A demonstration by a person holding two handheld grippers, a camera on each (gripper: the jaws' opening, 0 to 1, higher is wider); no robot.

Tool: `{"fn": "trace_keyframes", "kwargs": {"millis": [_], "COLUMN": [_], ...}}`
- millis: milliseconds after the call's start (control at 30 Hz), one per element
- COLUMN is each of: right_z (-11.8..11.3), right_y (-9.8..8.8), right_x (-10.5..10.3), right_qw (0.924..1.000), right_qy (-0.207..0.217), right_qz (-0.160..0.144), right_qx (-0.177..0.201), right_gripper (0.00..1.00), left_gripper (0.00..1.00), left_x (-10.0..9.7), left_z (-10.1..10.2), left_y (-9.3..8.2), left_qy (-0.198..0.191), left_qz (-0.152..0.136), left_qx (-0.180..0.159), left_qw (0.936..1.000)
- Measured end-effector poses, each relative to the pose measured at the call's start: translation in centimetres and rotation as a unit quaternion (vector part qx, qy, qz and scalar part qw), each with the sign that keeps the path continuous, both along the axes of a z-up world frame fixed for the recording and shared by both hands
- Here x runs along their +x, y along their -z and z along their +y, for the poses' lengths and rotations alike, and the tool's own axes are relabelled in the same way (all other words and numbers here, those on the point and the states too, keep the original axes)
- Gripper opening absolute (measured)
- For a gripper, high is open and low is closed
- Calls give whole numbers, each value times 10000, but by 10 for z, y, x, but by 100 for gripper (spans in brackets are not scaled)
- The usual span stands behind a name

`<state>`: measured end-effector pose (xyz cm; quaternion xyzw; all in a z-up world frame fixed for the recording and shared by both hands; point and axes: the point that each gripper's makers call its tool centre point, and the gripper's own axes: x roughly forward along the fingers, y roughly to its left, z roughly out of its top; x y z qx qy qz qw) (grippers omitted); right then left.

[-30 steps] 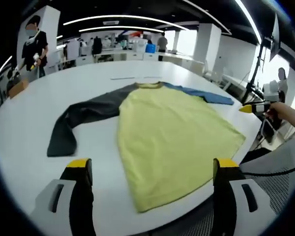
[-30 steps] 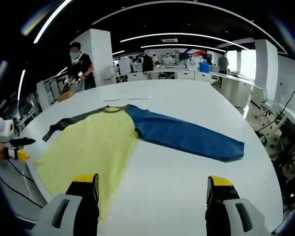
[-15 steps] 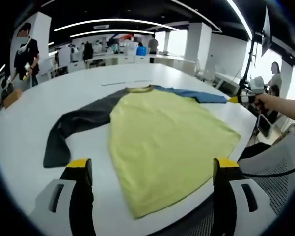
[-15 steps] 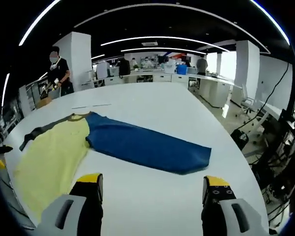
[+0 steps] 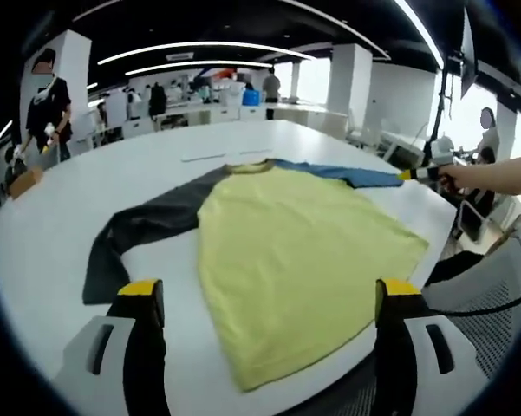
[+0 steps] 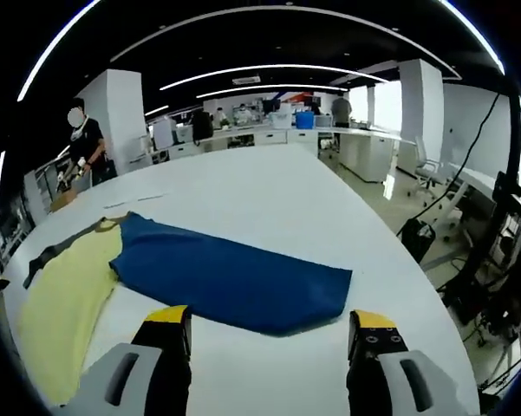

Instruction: Fold the garment on the visible template until the final outline fits inside the template.

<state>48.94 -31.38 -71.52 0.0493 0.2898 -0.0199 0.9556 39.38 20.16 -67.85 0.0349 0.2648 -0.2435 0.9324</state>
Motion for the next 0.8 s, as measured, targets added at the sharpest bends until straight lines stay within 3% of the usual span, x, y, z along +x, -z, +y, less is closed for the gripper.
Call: {"fn": "trace_keyframes", "kwargs": {"millis": [133,300,467,667,800], "right_z": [-12,-19,-26,-37,-45], "right_y": [8,14,14,21,22], "right_x": [6,11,15,10,15], "right_qw": [9992,9992,9986,9966,9959], "right_qy": [332,370,512,691,827], "right_qz": [30,144,148,392,341], "right_qx": [197,35,-33,-203,-160], "right_gripper": [62,46,38,19,17], "left_gripper": [98,97,96,95,93], "left_x": [4,9,9,8,8], "left_z": [-2,-1,3,5,6], "left_y": [-4,-8,-6,-7,-9], "left_qy": [64,58,5,43,41], "left_qz": [-97,-179,-155,-200,-233], "left_qx": [-70,-72,-16,69,89], "left_qw": [9999,9998,9999,9998,9997]}}
